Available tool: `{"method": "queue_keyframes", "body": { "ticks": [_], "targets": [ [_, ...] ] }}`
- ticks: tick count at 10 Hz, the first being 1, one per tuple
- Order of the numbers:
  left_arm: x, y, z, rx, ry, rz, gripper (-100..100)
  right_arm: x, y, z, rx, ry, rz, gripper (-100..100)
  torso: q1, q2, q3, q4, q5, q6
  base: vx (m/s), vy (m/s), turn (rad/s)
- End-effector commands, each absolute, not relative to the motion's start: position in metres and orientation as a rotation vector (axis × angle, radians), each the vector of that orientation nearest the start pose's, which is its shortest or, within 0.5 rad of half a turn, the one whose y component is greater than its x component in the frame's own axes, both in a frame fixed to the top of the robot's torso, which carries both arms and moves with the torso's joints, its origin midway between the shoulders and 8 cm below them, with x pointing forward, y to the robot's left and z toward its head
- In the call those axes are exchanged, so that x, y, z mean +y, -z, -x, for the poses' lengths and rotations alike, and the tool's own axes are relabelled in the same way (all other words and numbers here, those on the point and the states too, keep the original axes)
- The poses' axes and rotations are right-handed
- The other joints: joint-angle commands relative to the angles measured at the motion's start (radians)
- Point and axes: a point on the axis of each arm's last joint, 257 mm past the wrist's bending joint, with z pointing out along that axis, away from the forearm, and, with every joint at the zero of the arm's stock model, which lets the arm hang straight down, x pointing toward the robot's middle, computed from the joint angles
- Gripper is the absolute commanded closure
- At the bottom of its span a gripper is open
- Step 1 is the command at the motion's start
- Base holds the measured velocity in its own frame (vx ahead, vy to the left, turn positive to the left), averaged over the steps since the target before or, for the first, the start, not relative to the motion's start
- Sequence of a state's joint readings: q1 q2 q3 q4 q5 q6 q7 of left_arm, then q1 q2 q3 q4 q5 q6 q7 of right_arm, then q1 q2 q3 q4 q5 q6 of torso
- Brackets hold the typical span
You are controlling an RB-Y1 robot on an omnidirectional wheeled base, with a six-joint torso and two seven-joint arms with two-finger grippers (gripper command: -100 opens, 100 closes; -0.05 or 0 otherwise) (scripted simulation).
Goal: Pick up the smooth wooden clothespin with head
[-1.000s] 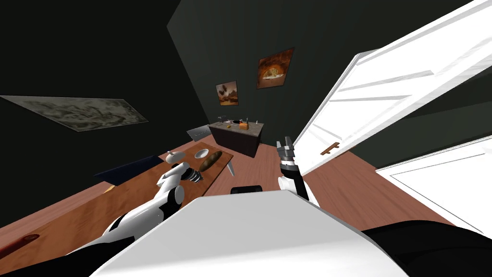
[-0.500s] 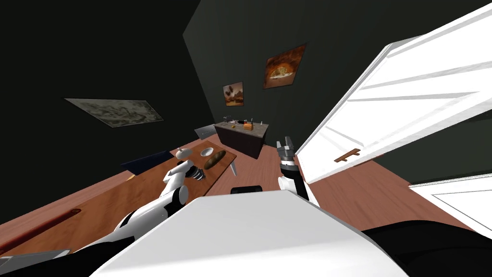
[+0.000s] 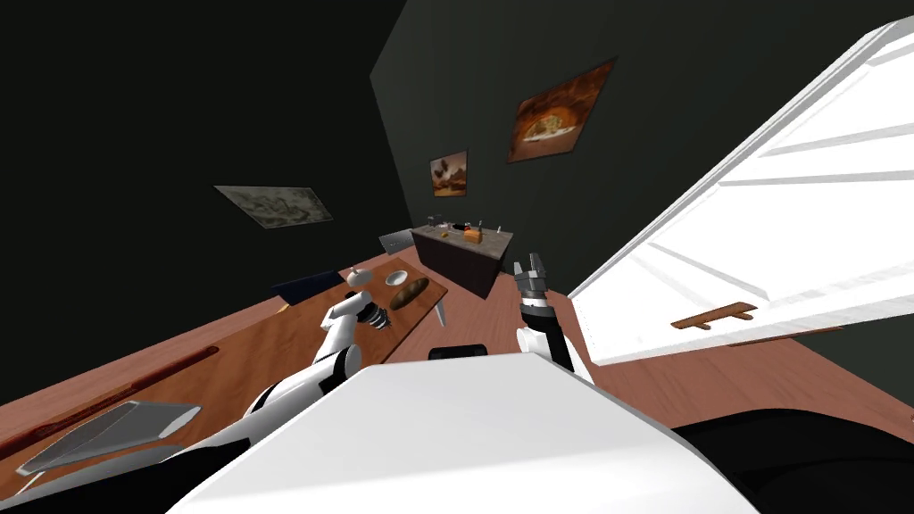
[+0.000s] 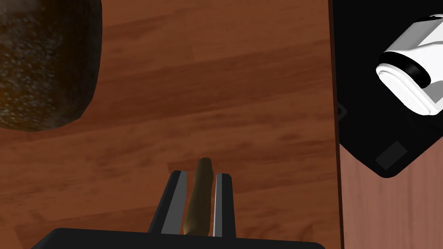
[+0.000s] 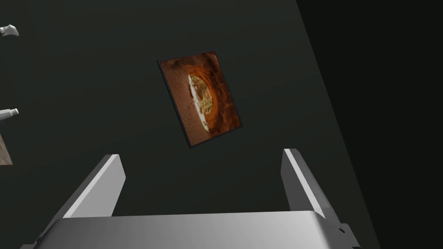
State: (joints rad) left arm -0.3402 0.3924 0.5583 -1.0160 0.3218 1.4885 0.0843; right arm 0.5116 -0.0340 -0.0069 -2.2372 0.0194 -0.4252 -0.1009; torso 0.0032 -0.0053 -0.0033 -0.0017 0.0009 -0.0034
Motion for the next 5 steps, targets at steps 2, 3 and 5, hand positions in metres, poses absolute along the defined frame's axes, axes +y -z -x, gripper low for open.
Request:
{"method": "queue_keyframes", "body": {
  "ticks": [2,3,5],
  "targets": [
    [0.409,0.437,-0.367,1.514,0.239,2.828,100,-0.283,0.014,-0.363,0.708,-1.338,-0.769,0,0.000,0.000,0.000,0.000,0.000,0.000,0.063,0.012,0.274],
    [0.410,0.435,-0.369,1.513,0.245,2.821,100,-0.283,0.014,-0.363,0.708,-1.338,-0.769,0,0.000,0.000,0.000,0.000,0.000,0.001,0.039,0.011,0.053],
    [0.412,0.437,-0.368,1.507,0.242,2.827,0,-0.283,0.014,-0.363,0.708,-1.339,-0.769,0,0.000,0.003,0.002,0.001,0.000,0.001,0.007,0.002,-0.004]
  ]
}}
